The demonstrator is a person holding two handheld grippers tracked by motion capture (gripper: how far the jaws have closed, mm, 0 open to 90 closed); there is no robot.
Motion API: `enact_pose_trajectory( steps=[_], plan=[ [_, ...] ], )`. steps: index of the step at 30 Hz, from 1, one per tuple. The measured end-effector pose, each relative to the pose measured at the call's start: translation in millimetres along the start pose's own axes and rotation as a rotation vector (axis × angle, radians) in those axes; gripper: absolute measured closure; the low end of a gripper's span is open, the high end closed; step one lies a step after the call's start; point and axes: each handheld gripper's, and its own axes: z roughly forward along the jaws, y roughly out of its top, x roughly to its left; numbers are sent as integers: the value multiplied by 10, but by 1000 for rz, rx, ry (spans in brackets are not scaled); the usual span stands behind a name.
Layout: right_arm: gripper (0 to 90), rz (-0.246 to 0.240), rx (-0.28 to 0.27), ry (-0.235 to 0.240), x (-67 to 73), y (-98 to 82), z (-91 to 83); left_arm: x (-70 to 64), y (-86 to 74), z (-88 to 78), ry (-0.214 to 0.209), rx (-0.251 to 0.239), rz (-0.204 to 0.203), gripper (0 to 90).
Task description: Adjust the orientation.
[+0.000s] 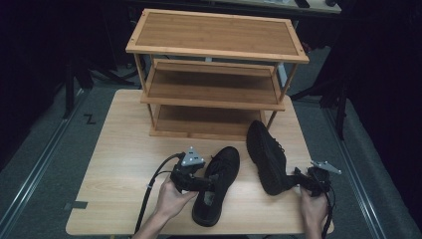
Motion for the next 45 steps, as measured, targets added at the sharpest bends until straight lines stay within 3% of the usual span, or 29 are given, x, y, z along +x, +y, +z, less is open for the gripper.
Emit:
enact_pose_trajectory(
  steps=[3,8,10,14,16,19,27,31,34,41,45],
  plan=[
    [450,0,0,0,0,0,0,-38,-11,122,14,40,17,354],
    [450,0,0,0,0,0,0,-29,-18,206,22,62,8,374],
    [450,0,0,0,0,0,0,11,-24,239,-2,73,-23,412],
    [450,0,0,0,0,0,0,32,-27,273,-29,89,-40,534],
    [449,0,0,0,0,0,0,37,-36,297,-29,82,-75,572],
    [449,0,0,0,0,0,0,37,-43,282,-20,66,-91,701],
    [448,-1,0,1,0,0,0,32,-90,275,-7,35,-131,800],
    [447,-1,0,1,0,0,0,41,-91,257,-30,8,-159,846],
    [447,0,1,1,2,0,-1,51,-81,252,-54,-5,-179,851],
    [447,-2,0,0,2,0,0,127,-64,178,-39,-40,-206,854],
    [447,-3,0,-1,3,0,0,238,-20,105,2,-70,-212,854]
  ],
)
